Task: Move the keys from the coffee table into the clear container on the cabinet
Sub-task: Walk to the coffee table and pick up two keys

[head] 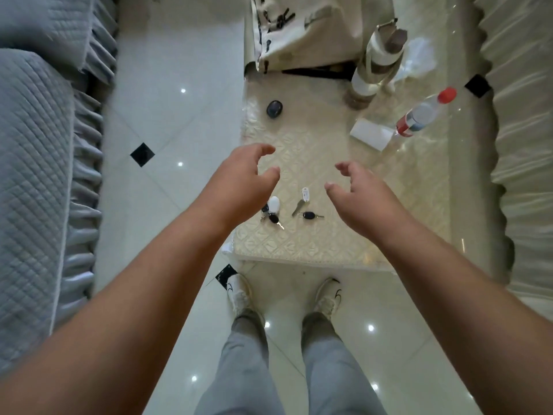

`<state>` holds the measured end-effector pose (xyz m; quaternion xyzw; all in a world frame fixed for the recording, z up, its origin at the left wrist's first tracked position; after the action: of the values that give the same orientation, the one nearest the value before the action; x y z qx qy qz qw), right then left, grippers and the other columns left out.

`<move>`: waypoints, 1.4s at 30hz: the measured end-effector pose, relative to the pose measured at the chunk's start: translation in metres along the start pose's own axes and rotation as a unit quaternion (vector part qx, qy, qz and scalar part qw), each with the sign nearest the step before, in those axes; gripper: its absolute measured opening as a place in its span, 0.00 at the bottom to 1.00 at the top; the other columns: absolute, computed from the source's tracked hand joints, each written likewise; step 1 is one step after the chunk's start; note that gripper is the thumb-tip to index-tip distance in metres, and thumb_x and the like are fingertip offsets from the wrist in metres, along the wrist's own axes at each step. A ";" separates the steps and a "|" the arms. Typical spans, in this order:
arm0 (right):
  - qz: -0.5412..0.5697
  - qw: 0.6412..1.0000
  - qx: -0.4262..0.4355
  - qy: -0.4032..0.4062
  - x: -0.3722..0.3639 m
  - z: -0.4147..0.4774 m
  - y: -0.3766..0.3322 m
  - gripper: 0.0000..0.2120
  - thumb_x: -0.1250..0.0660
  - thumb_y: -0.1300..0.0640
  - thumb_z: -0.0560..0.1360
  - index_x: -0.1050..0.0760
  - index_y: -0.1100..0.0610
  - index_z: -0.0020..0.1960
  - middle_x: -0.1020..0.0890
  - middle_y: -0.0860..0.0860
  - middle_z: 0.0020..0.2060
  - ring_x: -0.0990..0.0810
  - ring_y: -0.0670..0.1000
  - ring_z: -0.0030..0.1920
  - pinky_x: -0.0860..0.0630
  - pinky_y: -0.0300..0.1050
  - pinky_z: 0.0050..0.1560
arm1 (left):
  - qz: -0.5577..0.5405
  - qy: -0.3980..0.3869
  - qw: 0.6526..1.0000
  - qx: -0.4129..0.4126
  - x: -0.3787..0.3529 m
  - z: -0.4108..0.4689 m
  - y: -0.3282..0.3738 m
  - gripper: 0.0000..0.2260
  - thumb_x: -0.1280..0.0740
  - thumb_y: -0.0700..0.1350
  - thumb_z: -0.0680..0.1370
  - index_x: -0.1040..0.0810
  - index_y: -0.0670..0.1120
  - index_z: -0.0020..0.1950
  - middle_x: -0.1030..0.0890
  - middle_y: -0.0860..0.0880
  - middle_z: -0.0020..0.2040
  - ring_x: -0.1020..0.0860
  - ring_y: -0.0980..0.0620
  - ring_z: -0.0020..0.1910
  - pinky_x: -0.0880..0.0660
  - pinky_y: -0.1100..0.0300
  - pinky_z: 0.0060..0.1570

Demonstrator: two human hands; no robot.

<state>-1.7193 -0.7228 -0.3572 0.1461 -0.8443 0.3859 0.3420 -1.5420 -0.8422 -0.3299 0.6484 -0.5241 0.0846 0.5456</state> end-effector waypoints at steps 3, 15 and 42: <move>-0.018 1.000 -0.010 -0.006 -0.027 0.018 0.023 0.25 0.39 0.44 0.79 0.35 0.50 0.74 0.29 0.51 0.71 0.25 0.53 0.63 0.34 0.44 0.53 | -0.001 -0.008 1.000 0.005 -0.031 0.014 -0.022 0.20 0.38 0.53 0.77 0.29 0.55 0.69 0.28 0.55 0.68 0.28 0.58 0.63 0.32 0.60 0.59; -0.047 0.998 -0.024 -0.027 -0.123 0.074 0.084 0.25 0.40 0.45 0.79 0.34 0.51 0.73 0.28 0.53 0.69 0.25 0.56 0.62 0.28 0.52 0.60 | 0.039 -0.034 0.997 0.058 -0.133 0.061 -0.116 0.16 0.38 0.50 0.75 0.26 0.57 0.62 0.24 0.59 0.59 0.25 0.56 0.58 0.27 0.53 0.56; -0.130 0.991 0.033 -0.019 -0.244 0.123 0.155 0.10 0.35 0.57 0.76 0.23 0.56 0.56 0.23 0.52 0.52 0.27 0.57 0.55 0.25 0.56 0.52 | 0.171 0.017 0.984 -0.034 -0.244 0.097 -0.243 0.09 0.38 0.34 0.72 0.27 0.49 0.45 0.26 0.53 0.42 0.28 0.48 0.40 0.30 0.53 0.33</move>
<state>-1.6790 -0.7171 -0.6691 0.2729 -0.8115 0.3628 0.3680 -1.5060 -0.8113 -0.6846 0.5288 -0.6206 0.1703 0.5534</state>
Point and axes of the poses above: each hand's wrist, its own z-axis towards the middle knuckle, its own x-axis out of the back of the hand, y = z × x, the point moved 3 cm from there along z, towards the middle knuckle
